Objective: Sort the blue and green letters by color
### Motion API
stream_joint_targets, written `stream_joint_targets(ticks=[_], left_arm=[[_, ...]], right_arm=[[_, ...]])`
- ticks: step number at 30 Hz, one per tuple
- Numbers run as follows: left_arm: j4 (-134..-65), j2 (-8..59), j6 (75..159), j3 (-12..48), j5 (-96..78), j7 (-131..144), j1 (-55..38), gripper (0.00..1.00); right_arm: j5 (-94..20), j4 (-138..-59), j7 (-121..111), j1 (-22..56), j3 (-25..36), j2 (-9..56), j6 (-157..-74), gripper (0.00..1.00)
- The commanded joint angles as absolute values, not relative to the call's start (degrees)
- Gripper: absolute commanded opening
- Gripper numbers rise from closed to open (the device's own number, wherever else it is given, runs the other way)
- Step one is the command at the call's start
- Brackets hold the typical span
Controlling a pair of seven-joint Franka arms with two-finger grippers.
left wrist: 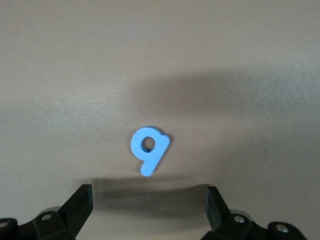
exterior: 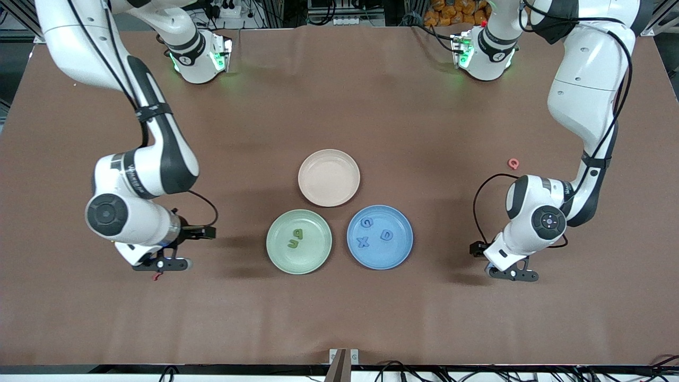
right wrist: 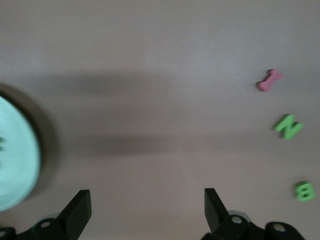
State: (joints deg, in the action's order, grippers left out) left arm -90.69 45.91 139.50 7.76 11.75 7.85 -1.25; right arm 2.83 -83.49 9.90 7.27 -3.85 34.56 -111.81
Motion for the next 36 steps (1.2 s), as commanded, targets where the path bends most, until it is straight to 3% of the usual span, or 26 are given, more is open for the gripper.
stream_joint_targets(ticks=[1,12,20,36], left_arm=[[-87.89,47.20,139.22,6.51,12.48,6.68,-0.97,1.00],[-87.45,47.72,140.10,6.24,11.95,9.75,-1.05,1.00],[-87.45,47.73,140.71,6.24,11.95,11.51,-1.06,1.00],[-87.36,49.48,145.02,6.24,11.95,15.38,-1.76,1.00]], right_arm=[[5.88,-87.36,3.00,4.75,-4.66,32.34,-112.76,1.00],[6.94,-90.61,-17.48,-2.55,-4.75,33.31,-117.85,1.00],[7.21,-97.11,-18.10,-4.74,-4.66,33.40,-128.66,1.00],[13.62,-98.09,-22.23,-7.64,-4.66,36.82,-136.05,0.98]])
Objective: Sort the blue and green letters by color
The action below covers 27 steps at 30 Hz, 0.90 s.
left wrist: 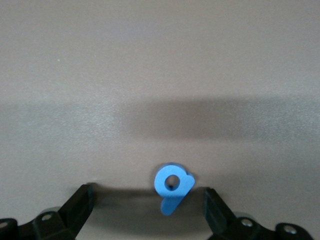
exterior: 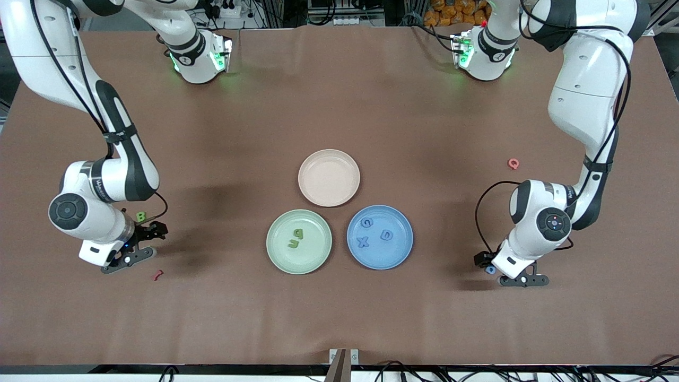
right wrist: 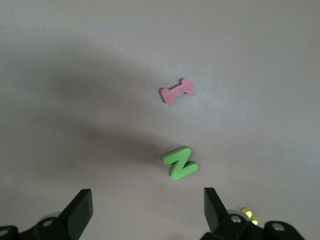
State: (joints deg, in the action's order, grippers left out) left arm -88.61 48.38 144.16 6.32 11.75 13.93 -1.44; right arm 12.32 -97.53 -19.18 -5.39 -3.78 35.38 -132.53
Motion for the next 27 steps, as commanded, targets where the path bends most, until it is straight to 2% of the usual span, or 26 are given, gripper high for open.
stream_joint_targets(ticks=[1,8,9,13,15,17,18,27], left_arm=[[-87.36,49.48,145.02,6.24,11.95,15.38,-1.76,1.00],[-86.75,49.92,145.55,6.24,11.78,16.61,-1.76,1.00],[-86.75,50.01,145.55,6.24,11.60,17.31,-1.76,0.97],[-86.66,50.27,145.55,6.24,11.51,19.77,-1.85,0.45],[-86.66,50.27,145.55,6.24,11.43,21.09,-1.85,0.30],[-86.66,50.27,145.55,6.42,11.43,22.14,-1.85,0.06],[-86.66,50.27,145.55,6.42,11.43,22.58,-1.85,0.00],[-86.57,50.01,145.63,6.59,11.34,23.73,-1.85,0.00]], right_arm=[[13.62,-98.09,-23.28,-8.26,-4.75,37.26,-136.58,0.98],[13.27,-98.00,-25.31,-9.76,-4.83,37.97,-137.29,0.95],[13.27,-98.00,-25.31,-9.67,-4.83,38.23,-137.29,0.94],[13.18,-98.00,-25.40,-9.67,-4.83,38.50,-137.29,0.90],[13.18,-98.00,-25.40,-9.49,-4.83,38.85,-137.29,0.88],[13.18,-98.00,-25.49,-9.49,-4.92,39.11,-137.37,0.87],[13.18,-98.00,-25.49,-9.49,-4.92,39.11,-137.37,0.86],[13.10,-97.74,-25.40,-9.49,-4.92,39.64,-137.46,0.81]])
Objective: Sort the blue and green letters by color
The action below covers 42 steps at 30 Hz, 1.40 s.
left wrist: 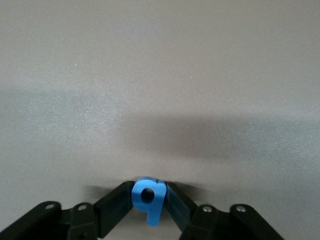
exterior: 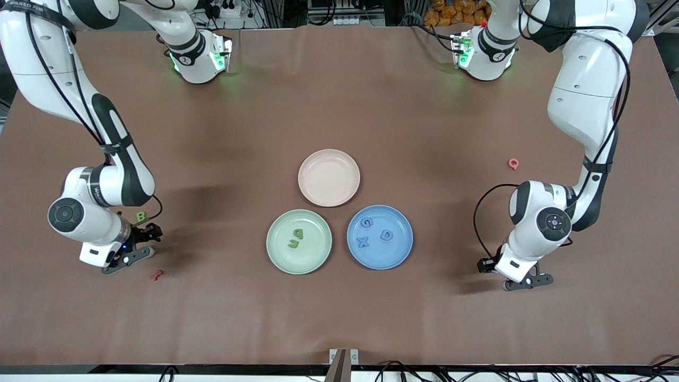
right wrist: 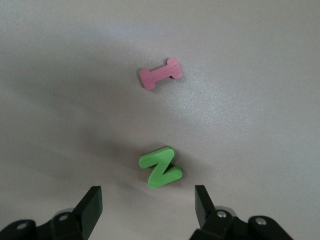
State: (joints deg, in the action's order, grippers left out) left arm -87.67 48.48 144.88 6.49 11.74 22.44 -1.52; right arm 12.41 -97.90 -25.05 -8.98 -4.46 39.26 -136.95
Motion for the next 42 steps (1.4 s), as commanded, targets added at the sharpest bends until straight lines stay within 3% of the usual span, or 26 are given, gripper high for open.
stream_joint_targets(ticks=[1,17,30,37,42], left_arm=[[-86.57,49.92,145.55,6.59,11.34,23.73,-1.85,0.00],[-86.75,45.97,144.93,7.29,5.80,28.99,-4.83,0.00],[-86.66,45.88,143.26,6.24,6.59,51.40,-18.71,0.00],[-84.99,46.05,143.44,1.41,6.86,60.02,-28.03,0.00],[-84.81,45.97,143.44,1.23,6.86,60.91,-29.71,0.00]], right_arm=[[13.10,-97.73,-25.40,-9.49,-4.92,39.64,-137.55,0.80],[12.92,-95.89,-27.51,-9.84,-5.01,41.31,-137.81,0.74],[13.01,-94.13,-28.92,-9.84,-5.01,42.45,-137.81,0.71],[12.92,-93.87,-30.76,-9.93,-5.01,42.63,-137.81,0.68],[12.74,-93.52,-30.94,-10.02,-5.01,42.89,-137.90,0.67]])
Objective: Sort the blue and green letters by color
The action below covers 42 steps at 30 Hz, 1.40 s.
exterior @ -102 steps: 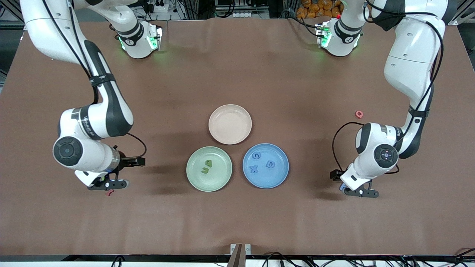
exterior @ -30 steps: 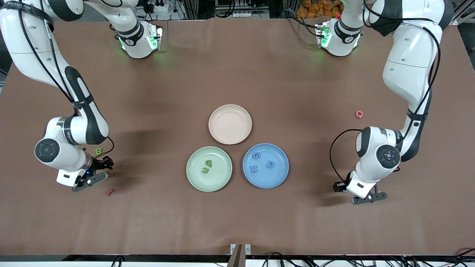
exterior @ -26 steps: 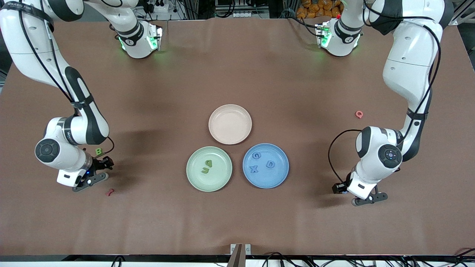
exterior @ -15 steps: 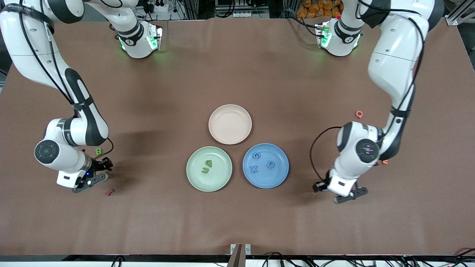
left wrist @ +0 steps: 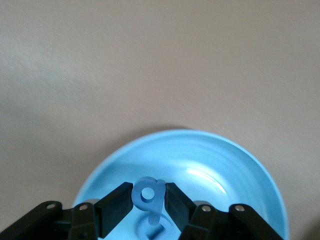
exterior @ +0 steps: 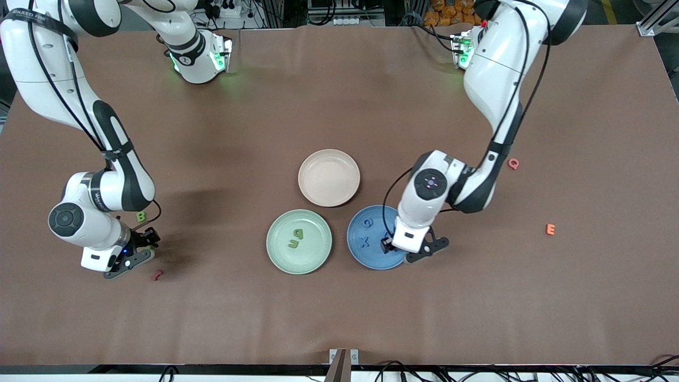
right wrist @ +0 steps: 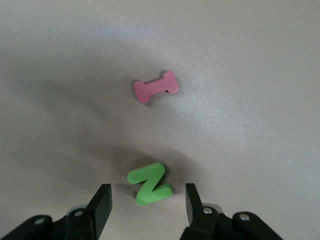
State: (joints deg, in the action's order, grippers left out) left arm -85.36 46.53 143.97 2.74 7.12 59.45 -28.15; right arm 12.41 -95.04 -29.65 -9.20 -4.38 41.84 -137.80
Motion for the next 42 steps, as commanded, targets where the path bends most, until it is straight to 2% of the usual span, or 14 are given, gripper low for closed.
stream_joint_targets(ticks=[1,10,11,12,13,14,22,26,30,35,42], left_arm=[[-84.90,45.97,143.35,1.23,7.03,60.91,-29.97,0.00],[-85.34,45.79,138.08,1.23,7.03,61.00,-33.04,0.00],[-85.52,45.70,137.12,1.23,7.03,60.91,-33.57,0.05],[-85.52,45.62,135.98,1.23,7.03,60.91,-33.75,0.34],[-85.43,45.62,134.84,1.23,7.03,60.82,-33.92,0.69],[-85.43,45.62,133.78,1.23,7.12,60.73,-34.19,1.00],[-85.52,45.09,131.66,1.14,7.21,60.03,-33.93,1.00],[-85.78,43.42,129.91,1.14,7.38,55.74,-30.86,1.00],[-86.04,40.26,127.10,1.76,6.59,49.23,-26.29,1.00],[-90.34,34.64,126.56,3.16,6.15,43.52,-19.96,1.00],[-95.80,28.04,126.56,7.63,5.80,31.04,-7.84,1.00]], right_arm=[[12.83,-93.43,-30.94,-10.02,-5.01,43.06,-137.90,0.66],[12.66,-92.55,-30.94,-10.02,-5.10,43.95,-137.90,0.64],[12.66,-92.55,-30.94,-10.02,-5.10,43.95,-137.90,0.63],[12.66,-92.55,-30.94,-10.02,-5.18,43.95,-137.90,0.62],[12.66,-92.55,-30.94,-10.02,-5.19,43.95,-137.90,0.62],[12.66,-92.55,-30.94,-10.02,-5.19,43.95,-137.90,0.61],[12.04,-92.55,-31.02,-10.02,-5.19,43.95,-137.90,0.59],[11.87,-92.55,-31.03,-10.02,-5.19,44.12,-137.90,0.59],[11.78,-92.46,-31.20,-10.11,-5.19,44.38,-138.08,0.59],[11.34,-92.46,-31.29,-10.11,-5.19,44.47,-138.08,0.59],[11.16,-92.46,-31.38,-10.11,-5.19,44.47,-138.08,0.46]])
